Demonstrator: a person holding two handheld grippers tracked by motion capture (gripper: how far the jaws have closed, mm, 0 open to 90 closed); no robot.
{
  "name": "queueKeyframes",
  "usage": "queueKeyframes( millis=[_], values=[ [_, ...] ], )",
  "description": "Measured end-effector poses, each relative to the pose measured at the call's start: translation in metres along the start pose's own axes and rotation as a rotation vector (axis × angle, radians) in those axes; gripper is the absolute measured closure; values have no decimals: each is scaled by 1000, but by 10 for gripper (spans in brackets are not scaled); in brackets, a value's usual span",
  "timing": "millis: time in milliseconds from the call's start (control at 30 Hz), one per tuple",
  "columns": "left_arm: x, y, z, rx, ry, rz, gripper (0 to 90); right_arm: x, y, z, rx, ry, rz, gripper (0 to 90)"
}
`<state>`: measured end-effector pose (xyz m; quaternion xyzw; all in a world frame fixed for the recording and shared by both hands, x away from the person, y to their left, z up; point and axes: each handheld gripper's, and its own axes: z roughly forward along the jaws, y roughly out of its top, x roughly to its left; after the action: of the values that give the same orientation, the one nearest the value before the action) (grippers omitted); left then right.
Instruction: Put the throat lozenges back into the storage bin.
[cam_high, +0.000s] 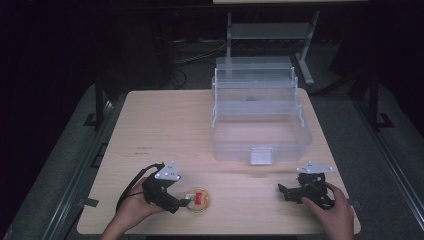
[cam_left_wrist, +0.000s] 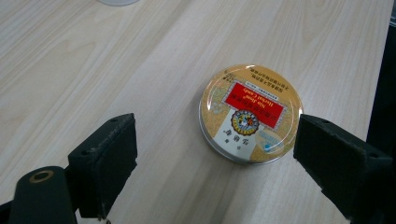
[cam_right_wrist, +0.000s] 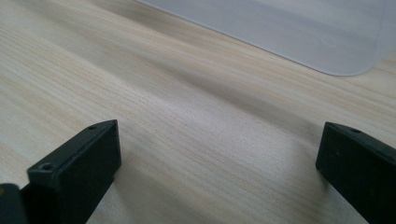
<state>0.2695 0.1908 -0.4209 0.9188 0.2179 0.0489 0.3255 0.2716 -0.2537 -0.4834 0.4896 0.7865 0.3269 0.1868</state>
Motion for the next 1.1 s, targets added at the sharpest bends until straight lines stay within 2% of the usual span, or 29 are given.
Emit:
queueKeyframes(
  millis=[267, 467, 667, 733, 900, 933, 967, 1000, 1100],
  values=[
    [-2, 6, 6, 2, -10, 12, 129, 0, 0, 0, 0, 0, 0, 0],
    [-4, 11, 11, 21, -24, 39, 129, 0, 0, 0, 0, 0, 0, 0],
    [-6, 15, 17, 35, -37, 53, 129, 0, 0, 0, 0, 0, 0, 0],
    [-8, 16, 19, 33, -42, 45, 129, 0, 0, 0, 0, 0, 0, 0],
    [-10, 19, 24, 56, -55, 70, 128, 0, 0, 0, 0, 0, 1, 0],
    [-11, 19, 25, 46, -59, 56, 129, 0, 0, 0, 0, 0, 0, 0],
    [-11, 20, 26, 53, -61, 66, 128, 0, 0, 0, 0, 0, 0, 0],
    [-12, 20, 27, 50, -67, 58, 128, 0, 0, 0, 0, 0, 0, 0],
    [-13, 22, 30, 71, -71, 78, 128, 0, 0, 0, 0, 0, 0, 0]
  ],
)
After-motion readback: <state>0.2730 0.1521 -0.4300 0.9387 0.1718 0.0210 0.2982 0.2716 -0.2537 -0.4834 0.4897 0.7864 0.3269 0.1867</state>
